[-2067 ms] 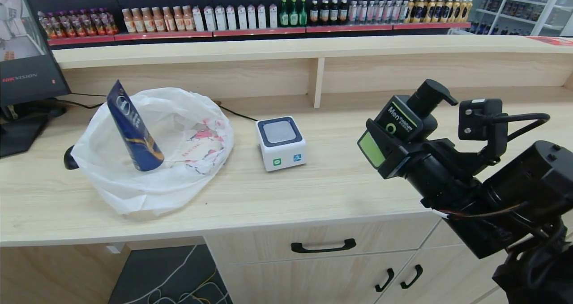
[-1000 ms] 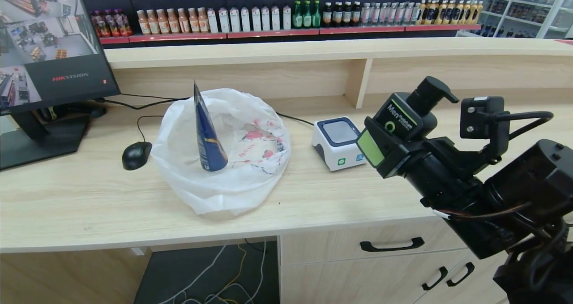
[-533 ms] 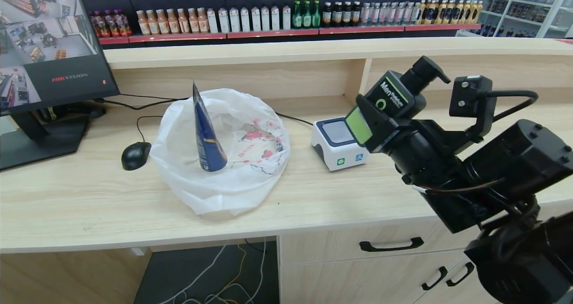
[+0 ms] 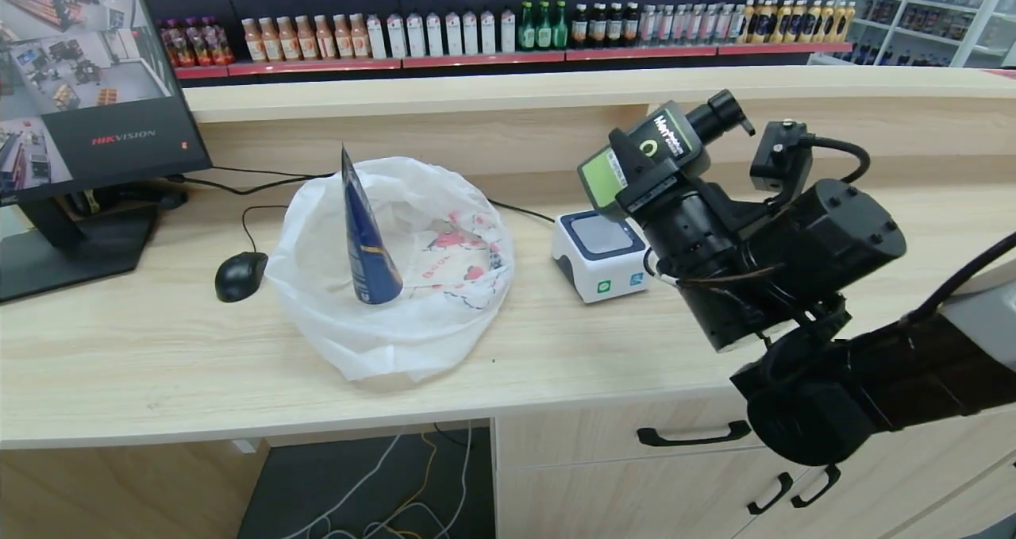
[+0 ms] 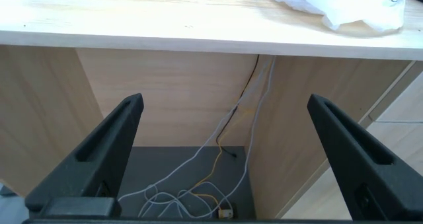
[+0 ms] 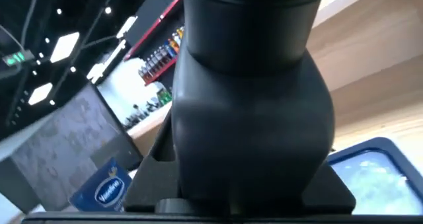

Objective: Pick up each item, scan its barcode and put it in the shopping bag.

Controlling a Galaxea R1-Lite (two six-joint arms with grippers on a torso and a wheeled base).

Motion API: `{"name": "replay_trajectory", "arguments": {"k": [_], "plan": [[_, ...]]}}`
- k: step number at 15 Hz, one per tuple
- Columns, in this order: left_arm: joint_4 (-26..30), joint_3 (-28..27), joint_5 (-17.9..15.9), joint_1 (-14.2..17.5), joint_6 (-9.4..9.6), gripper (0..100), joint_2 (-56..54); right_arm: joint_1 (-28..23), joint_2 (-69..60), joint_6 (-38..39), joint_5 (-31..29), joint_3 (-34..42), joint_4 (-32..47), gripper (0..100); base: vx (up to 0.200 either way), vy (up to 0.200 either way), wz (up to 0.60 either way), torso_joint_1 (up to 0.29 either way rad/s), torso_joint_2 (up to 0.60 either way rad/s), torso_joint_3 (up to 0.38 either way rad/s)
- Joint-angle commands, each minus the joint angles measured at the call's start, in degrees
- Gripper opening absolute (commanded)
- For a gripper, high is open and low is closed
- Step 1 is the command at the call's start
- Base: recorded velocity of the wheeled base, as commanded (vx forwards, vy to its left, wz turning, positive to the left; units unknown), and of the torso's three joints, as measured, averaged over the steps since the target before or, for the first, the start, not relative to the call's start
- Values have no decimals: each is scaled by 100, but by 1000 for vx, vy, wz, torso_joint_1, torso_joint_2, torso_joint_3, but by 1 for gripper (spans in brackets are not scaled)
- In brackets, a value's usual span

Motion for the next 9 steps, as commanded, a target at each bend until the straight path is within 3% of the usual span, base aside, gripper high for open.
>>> {"name": "replay_trajectory", "arguments": {"k": [1,7,9], "plan": [[0,0,2,1,-2,100,-2,-102,312,458,-7,-591,283,0,0,0,0,0,0,0],[0,0,2,1,-2,100,-2,-401,743,1539,-34,-2164,2119,0,0,0,0,0,0,0],[0,0,2,1,-2,100,-2,-489,725,1715,-34,-2243,2629,0,0,0,0,0,0,0]]}}
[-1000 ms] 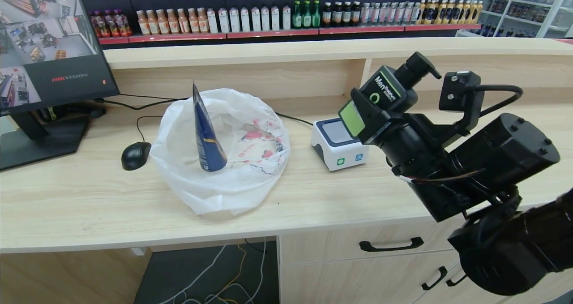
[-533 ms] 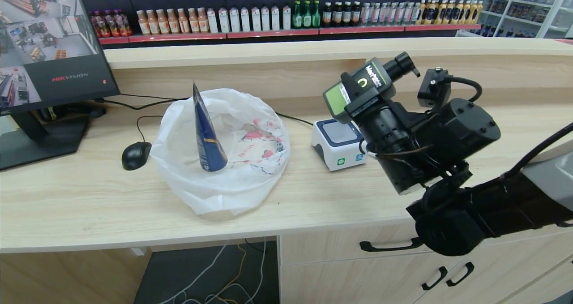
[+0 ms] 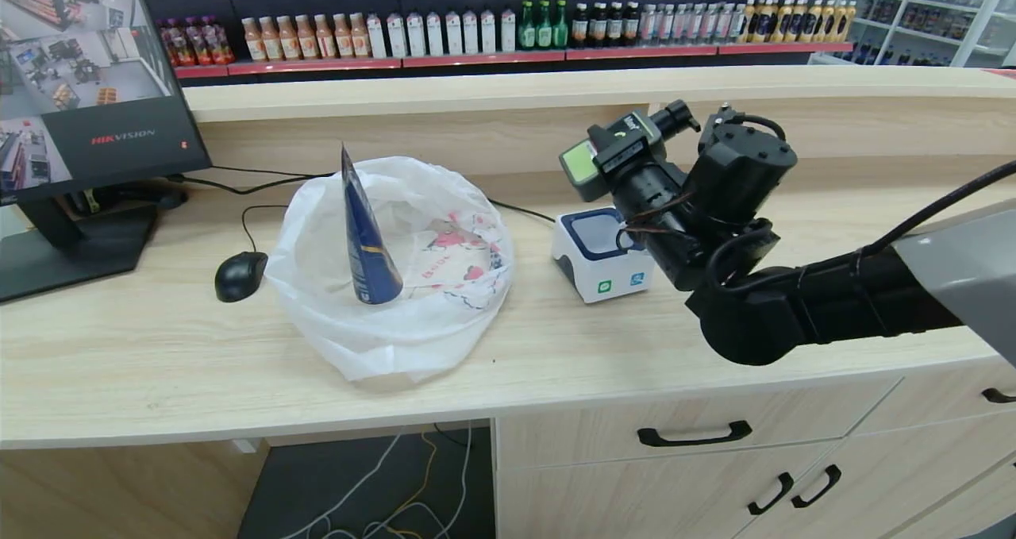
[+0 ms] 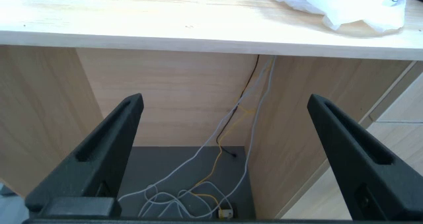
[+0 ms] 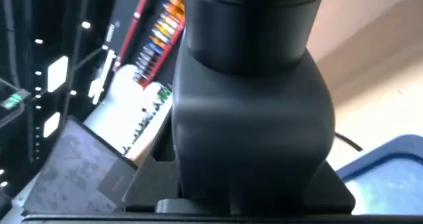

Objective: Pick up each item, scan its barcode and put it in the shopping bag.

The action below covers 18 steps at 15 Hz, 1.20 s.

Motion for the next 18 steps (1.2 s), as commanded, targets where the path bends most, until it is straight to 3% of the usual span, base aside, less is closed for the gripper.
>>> {"name": "replay_trajectory", "arguments": {"k": [1,18], "plan": [[0,0,3,1,-2,100,-2,-113,85,75,-10,-134,218,0,0,0,0,0,0,0],[0,0,3,1,-2,100,-2,-17,41,251,-449,138,666,0,0,0,0,0,0,0]]}}
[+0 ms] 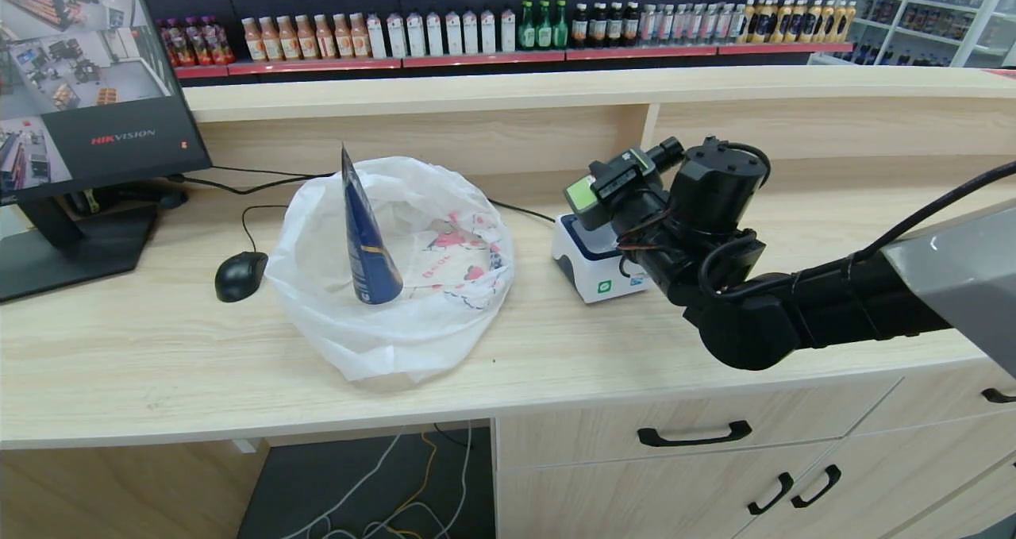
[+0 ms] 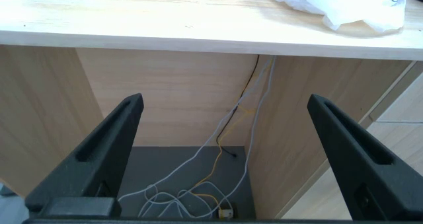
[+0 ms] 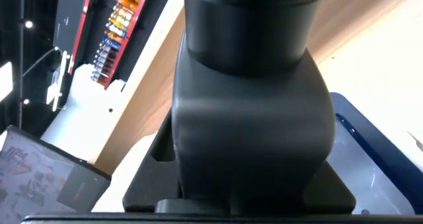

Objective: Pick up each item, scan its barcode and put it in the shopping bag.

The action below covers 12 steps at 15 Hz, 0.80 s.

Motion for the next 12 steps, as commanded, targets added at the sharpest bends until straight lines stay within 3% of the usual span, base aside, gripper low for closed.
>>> {"name": "replay_trajectory", "arguments": {"k": [1,12], "plan": [[0,0,3,1,-3,100,-2,7,-5,0,1,9,-7,0,0,0,0,0,0,0],[0,0,3,1,-3,100,-2,138,-14,8,-149,88,-24,0,0,0,0,0,0,0]]}}
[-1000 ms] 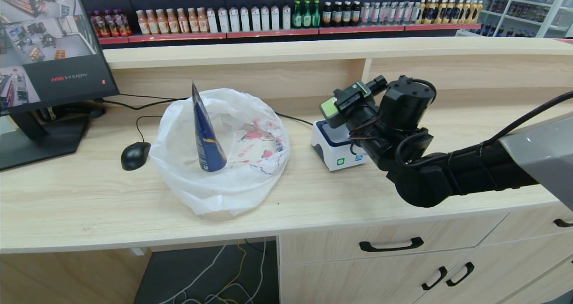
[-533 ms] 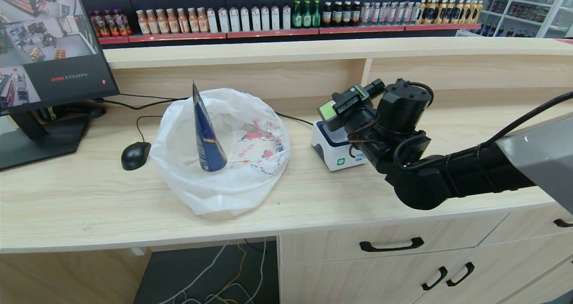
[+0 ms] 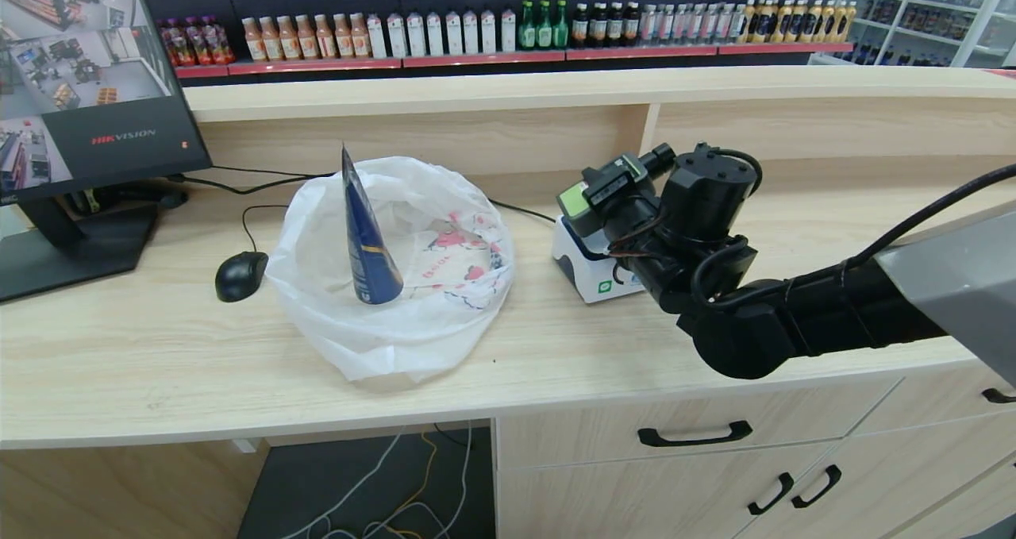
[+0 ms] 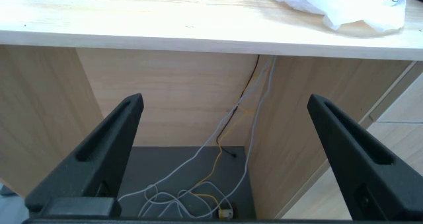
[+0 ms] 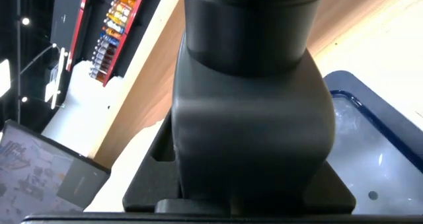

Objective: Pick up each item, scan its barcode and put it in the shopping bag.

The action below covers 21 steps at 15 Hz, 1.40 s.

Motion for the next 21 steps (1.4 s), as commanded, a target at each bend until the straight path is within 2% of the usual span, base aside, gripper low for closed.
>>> {"name": "replay_trajectory", "arguments": {"k": [1,8,14,16,18,19,21], "plan": [[0,0,3,1,-3,100,-2,-3,-8,-6,-36,8,-7,0,0,0,0,0,0,0],[0,0,3,1,-3,100,-2,41,-342,-121,-45,-72,-25,0,0,0,0,0,0,0],[0,0,3,1,-3,100,-2,190,-975,-1044,-256,447,-42,0,0,0,0,0,0,0],[0,0,3,1,-3,100,-2,243,-1194,-1703,-247,544,-60,0,0,0,0,0,0,0],[0,0,3,1,-3,100,-2,287,-1229,-2379,-221,623,-394,0,0,0,0,0,0,0],[0,0,3,1,-3,100,-2,269,-1185,-3056,-177,632,-807,0,0,0,0,0,0,0],[0,0,3,1,-3,100,-2,340,-1045,-3944,183,825,-1809,0,0,0,0,0,0,0]]}}
